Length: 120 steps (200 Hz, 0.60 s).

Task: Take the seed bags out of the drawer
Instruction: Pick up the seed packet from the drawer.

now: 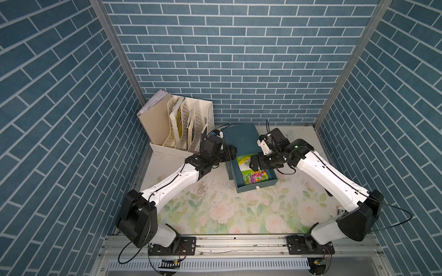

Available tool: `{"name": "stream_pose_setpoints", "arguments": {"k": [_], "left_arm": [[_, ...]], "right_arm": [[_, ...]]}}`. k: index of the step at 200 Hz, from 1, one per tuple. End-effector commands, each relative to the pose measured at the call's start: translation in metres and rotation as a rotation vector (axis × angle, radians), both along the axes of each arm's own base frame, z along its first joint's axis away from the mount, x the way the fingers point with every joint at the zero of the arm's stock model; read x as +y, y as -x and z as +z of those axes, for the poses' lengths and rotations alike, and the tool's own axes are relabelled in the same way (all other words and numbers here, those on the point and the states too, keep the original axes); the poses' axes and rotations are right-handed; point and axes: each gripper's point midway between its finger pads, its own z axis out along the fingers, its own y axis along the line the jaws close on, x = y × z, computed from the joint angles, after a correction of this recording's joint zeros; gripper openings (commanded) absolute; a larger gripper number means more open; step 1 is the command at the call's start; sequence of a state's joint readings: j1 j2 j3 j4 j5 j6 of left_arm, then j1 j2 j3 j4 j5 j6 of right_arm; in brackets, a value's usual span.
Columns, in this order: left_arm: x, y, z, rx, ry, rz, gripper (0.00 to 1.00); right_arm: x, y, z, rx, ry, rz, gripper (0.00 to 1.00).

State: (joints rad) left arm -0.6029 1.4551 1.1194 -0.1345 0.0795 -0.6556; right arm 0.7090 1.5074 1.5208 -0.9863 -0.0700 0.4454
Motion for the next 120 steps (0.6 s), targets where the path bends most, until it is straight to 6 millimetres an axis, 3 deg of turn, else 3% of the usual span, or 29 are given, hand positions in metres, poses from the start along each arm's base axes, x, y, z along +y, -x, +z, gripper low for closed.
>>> {"name": "stream_pose_setpoints", "arguments": {"k": [1, 120], "left_arm": [[0.005, 0.011, -0.013, 0.042, -0.039, -0.006, 0.75], [0.004, 0.010, -0.012, 0.045, -0.038, -0.004, 0.75]], "right_arm": [[0.002, -0.008, -0.007, -0.035, 0.034, 0.018, 1.00], [0.019, -0.013, -0.028, -0.035, 0.141, 0.018, 1.00]]}}
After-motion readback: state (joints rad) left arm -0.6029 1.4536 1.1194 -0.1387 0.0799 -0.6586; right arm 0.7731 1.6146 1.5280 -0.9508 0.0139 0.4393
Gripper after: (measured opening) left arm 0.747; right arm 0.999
